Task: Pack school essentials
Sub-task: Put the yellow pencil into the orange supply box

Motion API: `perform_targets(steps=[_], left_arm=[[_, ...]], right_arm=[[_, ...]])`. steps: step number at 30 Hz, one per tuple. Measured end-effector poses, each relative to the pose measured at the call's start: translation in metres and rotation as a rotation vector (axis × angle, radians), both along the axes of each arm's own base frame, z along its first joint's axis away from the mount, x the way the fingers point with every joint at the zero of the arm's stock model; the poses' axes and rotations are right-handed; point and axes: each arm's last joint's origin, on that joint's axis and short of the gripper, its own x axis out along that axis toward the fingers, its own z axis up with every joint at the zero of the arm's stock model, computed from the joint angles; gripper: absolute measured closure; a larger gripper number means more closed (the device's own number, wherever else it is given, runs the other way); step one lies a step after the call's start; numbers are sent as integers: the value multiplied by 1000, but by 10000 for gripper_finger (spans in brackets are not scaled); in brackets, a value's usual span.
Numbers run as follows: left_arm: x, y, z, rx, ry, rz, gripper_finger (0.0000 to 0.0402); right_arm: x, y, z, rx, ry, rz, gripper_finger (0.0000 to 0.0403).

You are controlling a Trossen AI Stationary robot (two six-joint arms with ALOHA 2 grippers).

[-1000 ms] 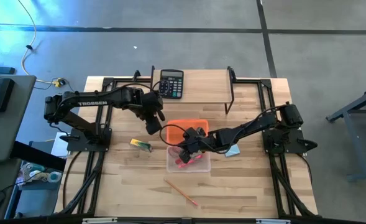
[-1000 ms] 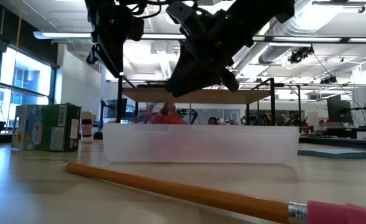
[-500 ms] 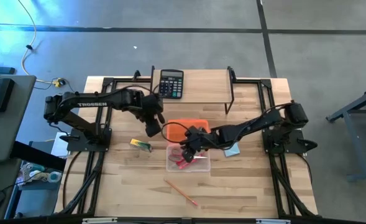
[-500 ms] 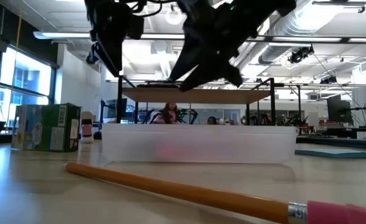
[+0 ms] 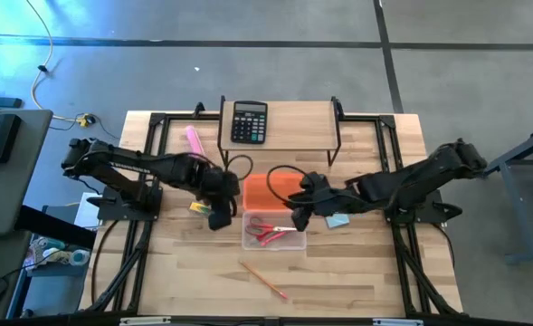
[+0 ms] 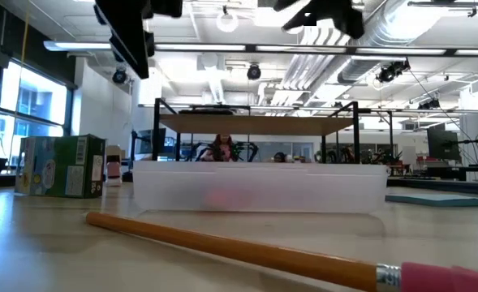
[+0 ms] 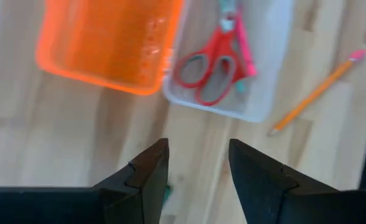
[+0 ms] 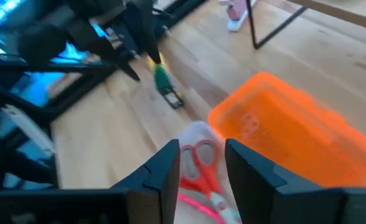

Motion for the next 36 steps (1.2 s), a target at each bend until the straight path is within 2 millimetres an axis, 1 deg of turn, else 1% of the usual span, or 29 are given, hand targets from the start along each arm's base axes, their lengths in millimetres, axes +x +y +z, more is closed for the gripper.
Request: perform_targets(steps=[5, 11, 15, 20, 24, 30, 33, 36], left_arm=[[2, -28, 2, -21, -43, -61, 245], [-2, -61, 3, 28, -80, -122, 245], [-11, -77, 1, 51, -39, -173, 245], [-23, -88, -2, 49, 51, -179, 245], [-28, -96, -3, 39, 66, -198, 238], [-31, -105, -3, 12, 74, -214, 194], [-32, -105, -3, 22, 71, -196, 171], [-33, -104, -3, 29, 80, -188, 159]], right_arm=[[-13, 15, 10, 18, -47, 8, 286], [-23, 34, 9, 16, -56, -19, 286], [-29, 41, 6, 21, -32, -31, 286], [-35, 41, 0, 24, 25, -50, 286], [-39, 39, -4, 24, 72, -77, 286], [-50, 33, -13, 37, 192, -157, 286], [-56, 30, -18, 63, 260, -210, 286], [-60, 30, -20, 120, 309, -226, 286]])
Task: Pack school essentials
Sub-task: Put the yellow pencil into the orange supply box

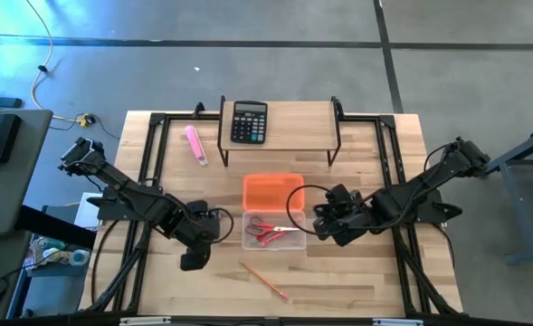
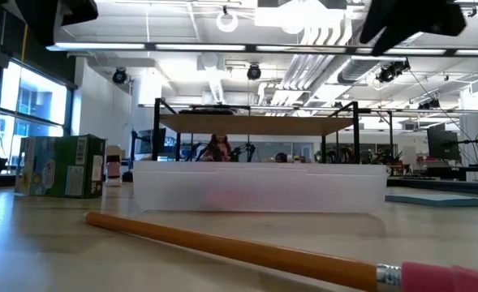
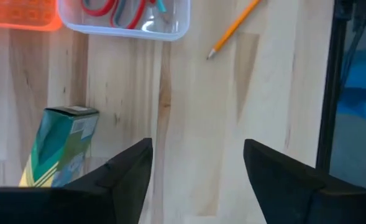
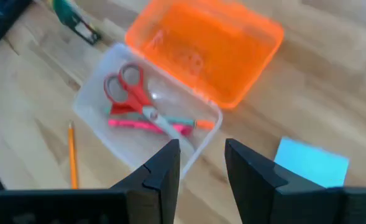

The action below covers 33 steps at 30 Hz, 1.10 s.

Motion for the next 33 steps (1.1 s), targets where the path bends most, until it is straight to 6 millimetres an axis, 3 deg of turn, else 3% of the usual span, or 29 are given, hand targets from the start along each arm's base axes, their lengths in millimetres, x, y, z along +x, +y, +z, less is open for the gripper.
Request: perform_targets(steps=[6, 12, 16, 28, 33], left_arm=[[4, -6, 0, 57, -71, -135, 156], [38, -17, 5, 72, -360, -285, 156], [59, -24, -3, 99, -451, -351, 156], [105, -38, -51, 157, -374, -413, 156], [121, -45, -58, 160, -359, -415, 156]], right_arm=[[0, 2, 0, 89, 5, -23, 286], [1, 1, 0, 68, -24, -74, 286], [2, -1, 0, 65, -31, -84, 286], [1, -1, 0, 63, -22, -81, 286], [1, -1, -1, 62, -17, -80, 286]])
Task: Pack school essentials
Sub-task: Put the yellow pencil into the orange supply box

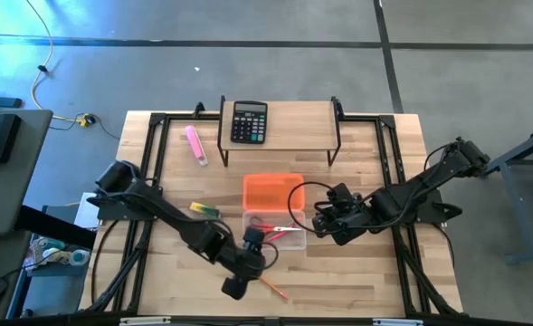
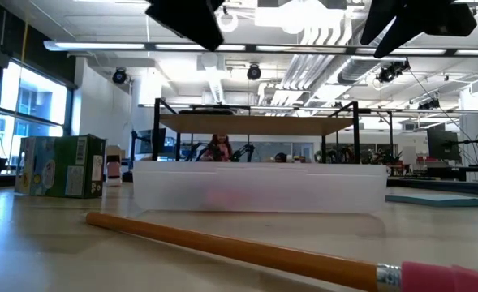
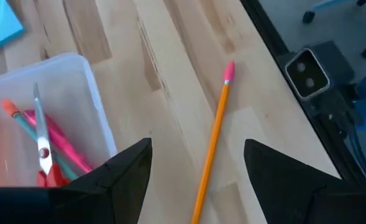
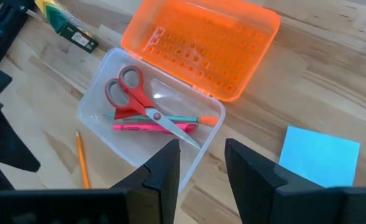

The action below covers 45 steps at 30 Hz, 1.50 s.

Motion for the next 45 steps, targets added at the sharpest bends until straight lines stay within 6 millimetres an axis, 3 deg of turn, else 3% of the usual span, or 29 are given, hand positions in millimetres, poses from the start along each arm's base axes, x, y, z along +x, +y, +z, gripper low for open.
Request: perform_targets(steps=[6, 14, 37, 45], left_arm=[[18, -7, 7, 4, -54, -28, 156], [33, -14, -19, 10, -6, -22, 156], [33, -35, -76, 51, 130, -52, 156], [35, -32, -93, 71, 176, -14, 162]], right_arm=[[-1, 0, -1, 0, 11, 3, 286], [-2, -1, -2, -14, 31, 2, 286], [-4, -2, -3, -29, 49, 0, 286], [-4, -2, -3, -27, 48, -4, 286]])
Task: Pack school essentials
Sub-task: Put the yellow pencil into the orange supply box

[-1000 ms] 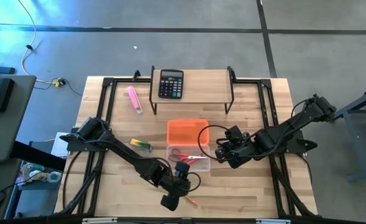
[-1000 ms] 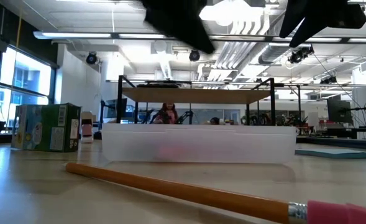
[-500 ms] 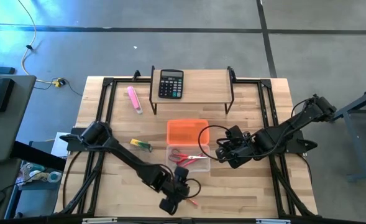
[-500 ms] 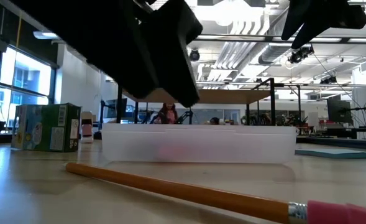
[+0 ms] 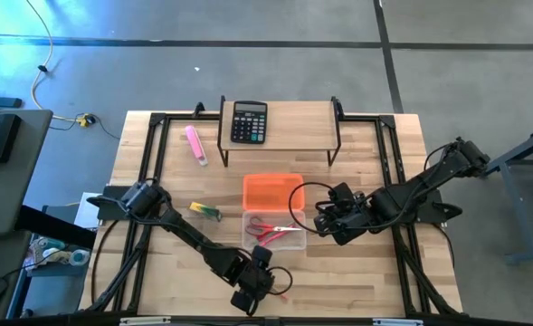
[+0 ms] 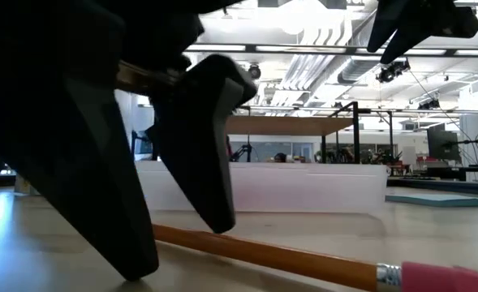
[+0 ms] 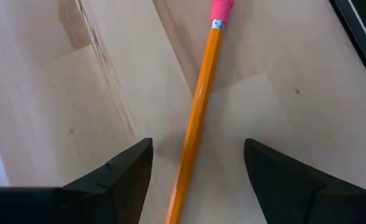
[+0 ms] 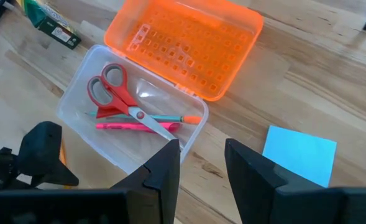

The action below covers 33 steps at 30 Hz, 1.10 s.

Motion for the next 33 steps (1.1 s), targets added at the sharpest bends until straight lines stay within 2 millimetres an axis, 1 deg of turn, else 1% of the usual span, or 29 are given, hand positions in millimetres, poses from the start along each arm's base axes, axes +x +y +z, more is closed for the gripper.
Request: perform_targets(steps=[3, 10, 14, 28, 33], left_arm=[[0, 4, -1, -4, 24, 22, 183], [-1, 12, -3, 7, 55, 18, 253], [-4, 14, -7, 11, 66, 15, 286], [-6, 11, -9, 48, 66, -31, 379], [-6, 9, -9, 51, 61, -30, 393]], right_arm=[[0, 0, 0, 0, -1, -1, 286], [1, 0, 0, 14, -15, -17, 286], [1, 0, 0, 16, -18, -19, 286], [2, 1, 1, 26, -34, -19, 286], [2, 1, 1, 26, -34, -19, 286]])
